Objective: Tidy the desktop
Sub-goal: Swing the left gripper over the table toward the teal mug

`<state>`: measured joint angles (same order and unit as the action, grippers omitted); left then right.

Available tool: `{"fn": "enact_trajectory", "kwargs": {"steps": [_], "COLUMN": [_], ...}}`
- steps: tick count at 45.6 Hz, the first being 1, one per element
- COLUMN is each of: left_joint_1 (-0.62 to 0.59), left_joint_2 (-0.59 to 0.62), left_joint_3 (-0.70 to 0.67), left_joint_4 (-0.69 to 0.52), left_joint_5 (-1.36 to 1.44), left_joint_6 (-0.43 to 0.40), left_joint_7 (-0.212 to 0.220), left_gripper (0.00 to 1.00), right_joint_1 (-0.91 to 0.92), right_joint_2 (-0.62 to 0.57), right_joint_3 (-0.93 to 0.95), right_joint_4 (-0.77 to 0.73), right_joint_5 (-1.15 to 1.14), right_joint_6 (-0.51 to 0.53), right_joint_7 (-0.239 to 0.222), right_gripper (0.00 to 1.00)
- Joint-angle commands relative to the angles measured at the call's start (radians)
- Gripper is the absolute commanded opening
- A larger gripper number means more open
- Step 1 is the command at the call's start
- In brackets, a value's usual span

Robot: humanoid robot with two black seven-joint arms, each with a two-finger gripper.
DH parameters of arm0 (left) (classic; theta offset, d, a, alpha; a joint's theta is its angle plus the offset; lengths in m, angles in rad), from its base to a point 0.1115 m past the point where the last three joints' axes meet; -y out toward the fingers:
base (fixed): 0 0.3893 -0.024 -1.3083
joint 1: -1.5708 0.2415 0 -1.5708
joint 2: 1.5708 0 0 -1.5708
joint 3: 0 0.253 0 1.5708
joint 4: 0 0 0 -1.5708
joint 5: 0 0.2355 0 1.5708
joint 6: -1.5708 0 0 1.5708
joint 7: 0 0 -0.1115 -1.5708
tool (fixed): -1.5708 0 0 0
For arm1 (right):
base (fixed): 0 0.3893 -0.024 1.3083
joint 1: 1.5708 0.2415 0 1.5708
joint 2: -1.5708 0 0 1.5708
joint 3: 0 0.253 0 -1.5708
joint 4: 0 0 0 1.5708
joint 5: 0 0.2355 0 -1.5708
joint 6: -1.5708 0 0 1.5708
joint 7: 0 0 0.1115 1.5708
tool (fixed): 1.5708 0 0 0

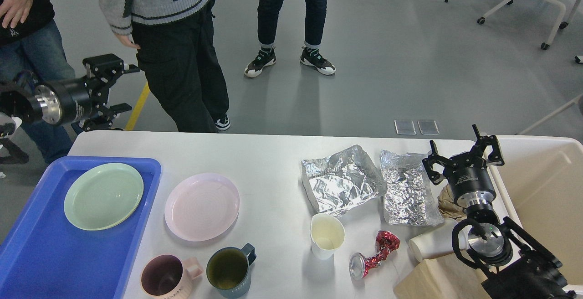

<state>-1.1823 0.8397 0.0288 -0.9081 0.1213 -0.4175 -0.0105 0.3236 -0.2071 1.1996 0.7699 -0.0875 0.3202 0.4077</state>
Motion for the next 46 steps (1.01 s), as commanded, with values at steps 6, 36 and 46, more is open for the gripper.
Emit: {"fn": "enact_trajectory", "kwargs": {"steps": [6,36,46], "left_joint_1": [-0.311,-1.152,-1.387], "left_joint_2": [-0.099,-0.579,-0.655], "left_joint_3": [0.417,1.229,1.307], "left_joint_4": [0.06,-0.363,-0.581], "left_joint_5": [0.004,-0.008,-0.175], "left_joint_6": [-0.02,-0.42,-0.419], "left_joint_7": [0.001,-0.008,-0.012], "left_gripper": [0.98,0.98,0.98], "right_joint_1": [0.0,0.0,0.0], "right_joint_2": [0.0,0.0,0.0], "right_joint_3": [0.0,0.0,0.0], "right_joint_4": [0.0,0.0,0.0], "right_joint_5": [0.0,0.0,0.0], "right_joint_6": [0.0,0.0,0.0], "right_joint_7": [-0.001,-0.001,0.0], "right_gripper": [1.0,1.0,1.0]}}
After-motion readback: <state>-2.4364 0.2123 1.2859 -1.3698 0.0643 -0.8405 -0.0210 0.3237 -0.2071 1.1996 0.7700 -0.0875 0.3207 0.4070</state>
